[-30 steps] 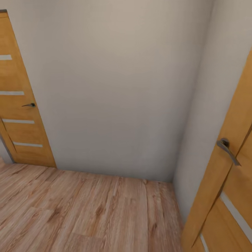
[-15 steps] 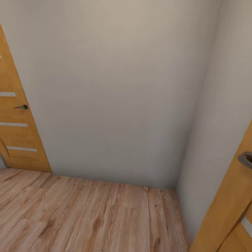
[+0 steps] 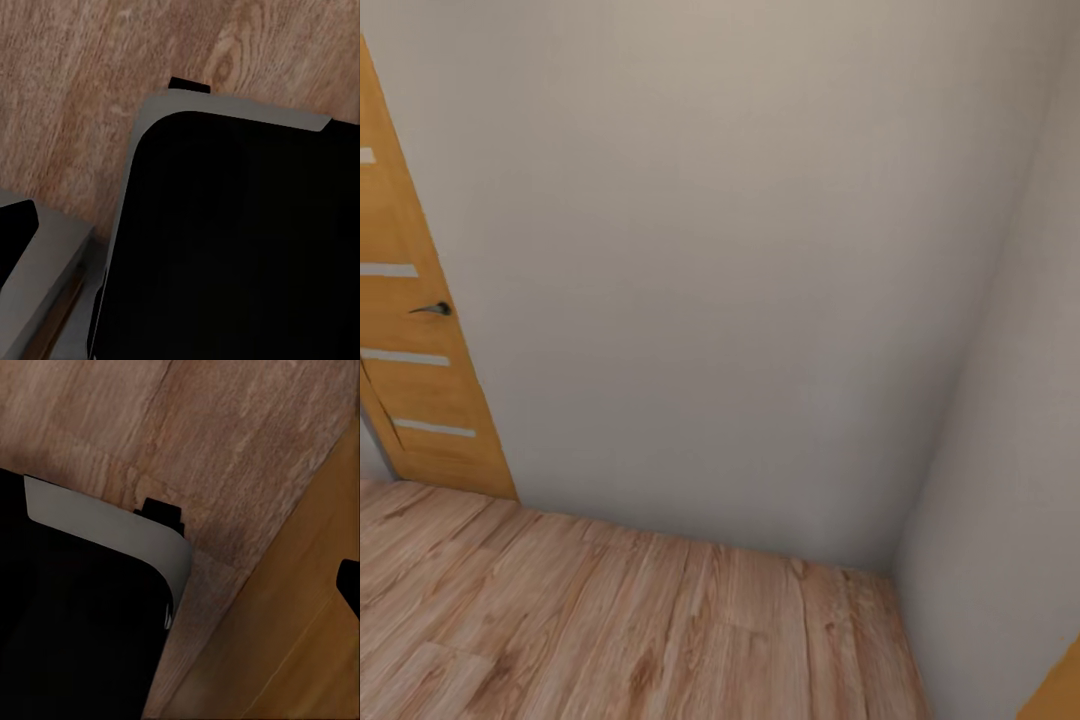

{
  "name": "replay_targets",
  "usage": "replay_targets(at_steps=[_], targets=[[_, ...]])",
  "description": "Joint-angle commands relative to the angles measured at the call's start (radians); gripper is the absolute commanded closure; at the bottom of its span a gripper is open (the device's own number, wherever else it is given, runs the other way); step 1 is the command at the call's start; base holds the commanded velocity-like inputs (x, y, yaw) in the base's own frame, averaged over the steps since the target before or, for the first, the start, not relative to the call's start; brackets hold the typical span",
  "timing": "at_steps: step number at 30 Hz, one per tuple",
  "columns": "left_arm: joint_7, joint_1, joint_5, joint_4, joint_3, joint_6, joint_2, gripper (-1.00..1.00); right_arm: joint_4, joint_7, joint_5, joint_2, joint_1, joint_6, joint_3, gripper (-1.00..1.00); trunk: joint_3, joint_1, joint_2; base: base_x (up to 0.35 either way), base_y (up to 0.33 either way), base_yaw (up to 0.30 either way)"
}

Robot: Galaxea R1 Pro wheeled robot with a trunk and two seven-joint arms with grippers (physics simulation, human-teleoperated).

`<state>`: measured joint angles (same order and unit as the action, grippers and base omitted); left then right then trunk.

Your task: Move the two storage containers from the living room to the garage. In the garage, place one container on the floor and stack the other container on top of it (either order is fine).

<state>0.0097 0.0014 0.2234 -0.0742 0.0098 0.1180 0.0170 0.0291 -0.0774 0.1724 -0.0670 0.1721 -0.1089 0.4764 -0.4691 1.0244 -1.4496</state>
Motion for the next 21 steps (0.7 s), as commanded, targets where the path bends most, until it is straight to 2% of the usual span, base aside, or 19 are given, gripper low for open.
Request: replay_targets(at_steps=[1, 13, 21], targets=[[0.001, 0.000, 0.004, -0.001, 0.001, 0.002, 0.000, -1.00, 0.003, -0.006, 0.011, 0.000, 0.001, -0.006, 0.007, -1.00, -0.001, 0.001, 0.000, 0.322, 0.000, 0.263], [0.001, 0.000, 0.004, -0.001, 0.001, 0.001, 0.000, -1.00, 0.003, -0.005, 0.012, -0.002, 0.001, -0.006, 0.007, -1.00, -0.001, 0.001, 0.000, 0.322, 0.000, 0.259], [0.001, 0.000, 0.004, -0.001, 0.001, 0.001, 0.000, -1.00, 0.003, -0.005, 0.011, 0.000, 0.001, -0.006, 0.007, -1.00, -0.001, 0.001, 0.000, 0.322, 0.000, 0.033]])
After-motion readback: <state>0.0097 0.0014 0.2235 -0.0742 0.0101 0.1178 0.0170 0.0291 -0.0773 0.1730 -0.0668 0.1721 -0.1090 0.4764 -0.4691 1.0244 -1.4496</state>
